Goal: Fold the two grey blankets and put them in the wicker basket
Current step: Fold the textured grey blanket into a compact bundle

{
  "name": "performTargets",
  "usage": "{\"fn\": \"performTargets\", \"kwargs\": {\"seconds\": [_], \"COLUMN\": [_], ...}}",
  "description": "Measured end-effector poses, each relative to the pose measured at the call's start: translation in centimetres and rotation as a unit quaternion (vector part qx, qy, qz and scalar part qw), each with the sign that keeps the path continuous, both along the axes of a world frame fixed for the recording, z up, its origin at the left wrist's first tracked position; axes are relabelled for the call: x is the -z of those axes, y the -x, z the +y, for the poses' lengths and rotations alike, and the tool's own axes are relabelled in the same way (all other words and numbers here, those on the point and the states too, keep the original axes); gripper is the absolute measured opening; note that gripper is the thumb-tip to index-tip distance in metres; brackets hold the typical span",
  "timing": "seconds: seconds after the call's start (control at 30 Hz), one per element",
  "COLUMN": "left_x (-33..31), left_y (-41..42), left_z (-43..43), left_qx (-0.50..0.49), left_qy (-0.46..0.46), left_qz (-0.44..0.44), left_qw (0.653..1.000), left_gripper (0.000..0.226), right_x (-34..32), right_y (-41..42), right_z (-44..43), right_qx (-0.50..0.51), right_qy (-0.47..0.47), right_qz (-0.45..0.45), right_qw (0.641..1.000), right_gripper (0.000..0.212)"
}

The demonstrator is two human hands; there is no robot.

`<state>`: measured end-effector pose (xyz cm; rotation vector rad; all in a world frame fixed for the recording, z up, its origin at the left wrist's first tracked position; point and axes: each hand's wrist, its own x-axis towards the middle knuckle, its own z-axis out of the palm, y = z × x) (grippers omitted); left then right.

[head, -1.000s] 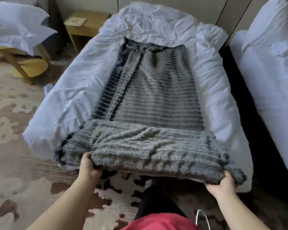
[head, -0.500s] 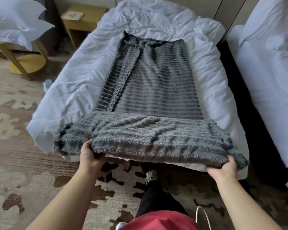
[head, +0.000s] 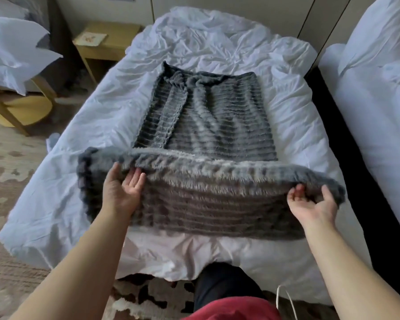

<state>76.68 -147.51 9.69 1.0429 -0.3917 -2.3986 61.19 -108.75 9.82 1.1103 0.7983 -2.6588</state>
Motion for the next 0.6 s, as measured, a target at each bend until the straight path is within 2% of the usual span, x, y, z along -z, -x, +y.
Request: {"fn": "performTargets", "kwargs": {"seconds": [0.03,0.07,0.2,0.33,0.43,0.6], "left_x": [0.8,1.8,6.6,10.5,11.6,12.2], "left_y": [1.9,3.6,7.9,8.7,8.1,6.0], "left_z": [-1.0,-1.8,-1.8,-1.1,-0.8,-0.9], "left_qx": [0.001,0.007,0.047,0.004,-0.016,-0.015], "left_qy": [-0.001,-0.002,-0.051,-0.101,-0.116,-0.114], "left_qz": [-0.004,-0.019,-0.139,-0.233,-0.251,-0.252], "left_qw": [1.0,1.0,0.988,0.967,0.961,0.961], "left_gripper": [0.07,0.079,0.071,0.069,0.068,0.067], "right_x": [0.9,1.9,7.1,10.9,11.8,12.0], "right_y": [2.2,4.2,8.6,9.6,9.5,8.1], "right_z": [-0.6,-1.2,-3.2,-3.4,-3.0,-2.5], "right_qx": [-0.01,-0.028,-0.106,-0.125,-0.139,-0.144], "right_qy": [0.001,-0.006,-0.041,-0.078,-0.106,-0.129], "right_qz": [-0.003,-0.01,-0.095,-0.177,-0.207,-0.183], "right_qw": [1.0,1.0,0.989,0.973,0.963,0.964], "right_gripper": [0.038,0.046,0.063,0.06,0.058,0.054]}}
